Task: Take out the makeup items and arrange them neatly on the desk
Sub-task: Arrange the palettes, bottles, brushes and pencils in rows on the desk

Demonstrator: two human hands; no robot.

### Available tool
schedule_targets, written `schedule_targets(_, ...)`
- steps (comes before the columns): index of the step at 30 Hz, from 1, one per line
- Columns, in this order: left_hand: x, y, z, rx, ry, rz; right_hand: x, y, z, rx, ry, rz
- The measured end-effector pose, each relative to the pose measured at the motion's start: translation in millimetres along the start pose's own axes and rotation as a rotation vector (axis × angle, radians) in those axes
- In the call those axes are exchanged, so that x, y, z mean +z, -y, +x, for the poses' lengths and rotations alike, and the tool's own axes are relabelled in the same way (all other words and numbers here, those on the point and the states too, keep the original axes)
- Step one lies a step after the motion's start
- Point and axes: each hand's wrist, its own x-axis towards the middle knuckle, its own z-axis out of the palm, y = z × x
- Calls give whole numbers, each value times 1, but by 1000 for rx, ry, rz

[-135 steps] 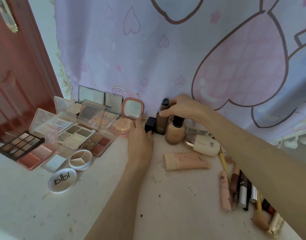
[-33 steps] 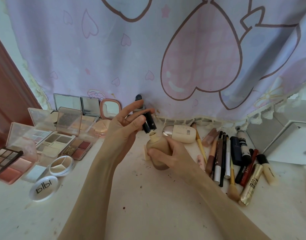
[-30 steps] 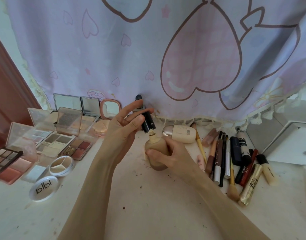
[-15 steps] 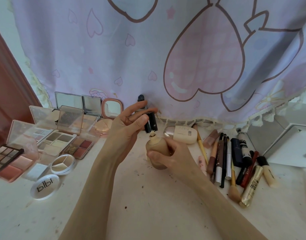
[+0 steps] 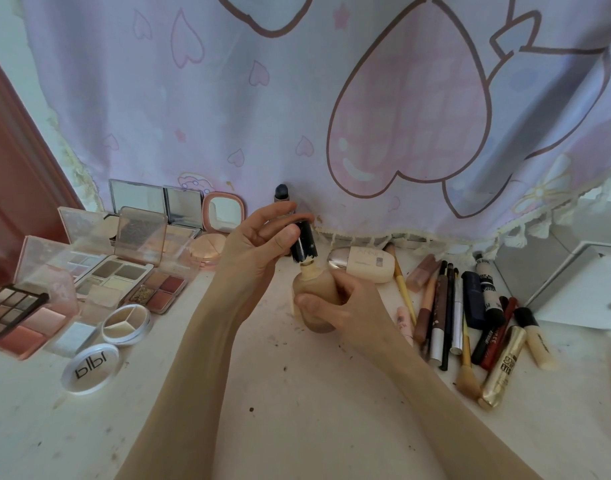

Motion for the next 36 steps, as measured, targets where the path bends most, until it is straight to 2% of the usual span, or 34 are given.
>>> schedule_targets(7,-3,0,0,-23,1,-12,0,2,-1,4,-26,12)
schedule_targets(12,-4,1,1,-41,-7,19,-3,4,-1,24,-59,111)
schedule_targets(16,-10,0,1,-40,-177,95,-12,8,7,47,-67,78)
schedule_targets(20,-16,8,-6,61,-374,542,-27,14,29,63,-135,93)
schedule_targets(22,-22,19,-15,92,-343,870,-32,17,44,70,-172,74)
schedule_targets(25,-30,33,-25,-9,-246,1278,-33,20,66,55,-175,-16)
schedule_targets(36,-33,51,-31,-287,-2,1683,-18,-5,97,82,-160,-239)
